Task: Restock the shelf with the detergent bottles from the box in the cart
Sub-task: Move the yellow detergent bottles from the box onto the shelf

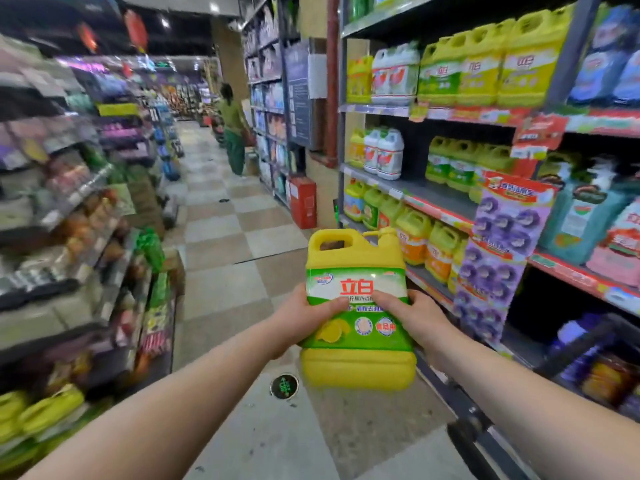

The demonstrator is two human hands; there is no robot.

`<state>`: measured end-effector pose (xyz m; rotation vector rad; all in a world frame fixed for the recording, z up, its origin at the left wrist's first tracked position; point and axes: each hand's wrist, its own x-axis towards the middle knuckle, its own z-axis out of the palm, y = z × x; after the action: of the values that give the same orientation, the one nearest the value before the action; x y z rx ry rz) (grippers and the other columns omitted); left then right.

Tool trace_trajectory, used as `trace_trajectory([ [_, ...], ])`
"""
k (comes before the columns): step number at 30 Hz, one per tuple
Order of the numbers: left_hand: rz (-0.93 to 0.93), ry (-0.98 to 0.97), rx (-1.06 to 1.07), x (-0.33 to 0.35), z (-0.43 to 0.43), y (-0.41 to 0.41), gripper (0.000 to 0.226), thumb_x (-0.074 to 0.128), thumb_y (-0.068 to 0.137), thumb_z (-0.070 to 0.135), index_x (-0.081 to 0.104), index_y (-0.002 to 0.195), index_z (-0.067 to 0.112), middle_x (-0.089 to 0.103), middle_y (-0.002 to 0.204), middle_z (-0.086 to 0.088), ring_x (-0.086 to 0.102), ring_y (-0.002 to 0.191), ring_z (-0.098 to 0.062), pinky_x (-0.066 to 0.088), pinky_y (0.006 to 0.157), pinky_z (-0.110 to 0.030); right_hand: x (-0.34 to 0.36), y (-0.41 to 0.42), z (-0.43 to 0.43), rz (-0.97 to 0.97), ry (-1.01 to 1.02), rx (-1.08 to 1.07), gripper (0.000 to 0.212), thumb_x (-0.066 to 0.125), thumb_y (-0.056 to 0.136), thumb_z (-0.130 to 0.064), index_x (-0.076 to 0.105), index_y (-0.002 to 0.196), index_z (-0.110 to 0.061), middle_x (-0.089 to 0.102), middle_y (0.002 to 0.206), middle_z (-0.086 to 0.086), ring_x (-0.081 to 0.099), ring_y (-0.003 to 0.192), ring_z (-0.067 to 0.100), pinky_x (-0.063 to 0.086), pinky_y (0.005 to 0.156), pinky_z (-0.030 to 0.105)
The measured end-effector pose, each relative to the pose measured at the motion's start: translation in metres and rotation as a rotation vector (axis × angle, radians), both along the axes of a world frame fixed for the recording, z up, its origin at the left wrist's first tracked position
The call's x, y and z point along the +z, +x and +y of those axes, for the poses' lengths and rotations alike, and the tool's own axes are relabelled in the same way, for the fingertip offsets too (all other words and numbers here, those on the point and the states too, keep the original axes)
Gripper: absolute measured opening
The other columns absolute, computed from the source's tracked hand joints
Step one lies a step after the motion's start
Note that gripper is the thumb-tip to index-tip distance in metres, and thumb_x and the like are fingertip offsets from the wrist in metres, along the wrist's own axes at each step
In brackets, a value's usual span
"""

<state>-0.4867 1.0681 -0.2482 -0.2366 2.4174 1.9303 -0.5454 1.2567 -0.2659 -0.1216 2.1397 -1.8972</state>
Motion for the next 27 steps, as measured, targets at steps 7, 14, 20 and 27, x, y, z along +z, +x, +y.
trace_trajectory([
  [7,0.0,-0.007,0.038,-0.005,-0.06,-0.068,0.051,0.072,0.078,0.04,0.054,0.123,0.025,0.069,0.109,0.004,0.069,0.091,-0.012,0.058,0.071,-0.027,-0.005,-0.08,-0.063,-0.012,-0.048,0.068,0.039,0.079,0.069,-0.04,0.061,0.096,-0.019,0.075,0.087,0.003,0.073,0.072,0.018,0.058,0.062,0.031],
  [14,-0.048,-0.019,0.117,-0.008,-0.106,-0.195,0.062,0.076,0.073,0.042,0.048,0.125,0.022,0.066,0.117,0.0,0.067,0.099,-0.019,0.056,0.085,-0.039,-0.01,-0.207,-0.111,-0.008,-0.06,0.071,0.045,0.079,0.069,-0.042,0.06,0.103,-0.019,0.073,0.09,0.001,0.072,0.074,0.016,0.056,0.06,0.029],
  [20,-0.073,-0.012,0.105,-0.01,-0.122,-0.309,0.072,0.077,0.067,0.05,0.048,0.126,0.021,0.067,0.116,-0.001,0.068,0.099,-0.021,0.055,0.088,-0.045,-0.003,-0.317,-0.122,-0.022,-0.075,0.075,0.047,0.08,0.066,-0.044,0.063,0.103,-0.021,0.075,0.089,-0.002,0.073,0.073,0.015,0.056,0.057,0.026],
  [27,-0.103,-0.006,0.015,-0.014,-0.127,-0.42,0.068,0.076,0.068,0.049,0.048,0.124,0.023,0.068,0.111,0.001,0.069,0.093,-0.017,0.058,0.07,-0.033,-0.005,-0.404,-0.122,-0.021,-0.056,-0.027,0.035,0.078,0.072,-0.038,0.061,0.096,-0.021,0.072,0.082,-0.004,0.07,0.061,0.007,0.051,0.047,0.018],
])
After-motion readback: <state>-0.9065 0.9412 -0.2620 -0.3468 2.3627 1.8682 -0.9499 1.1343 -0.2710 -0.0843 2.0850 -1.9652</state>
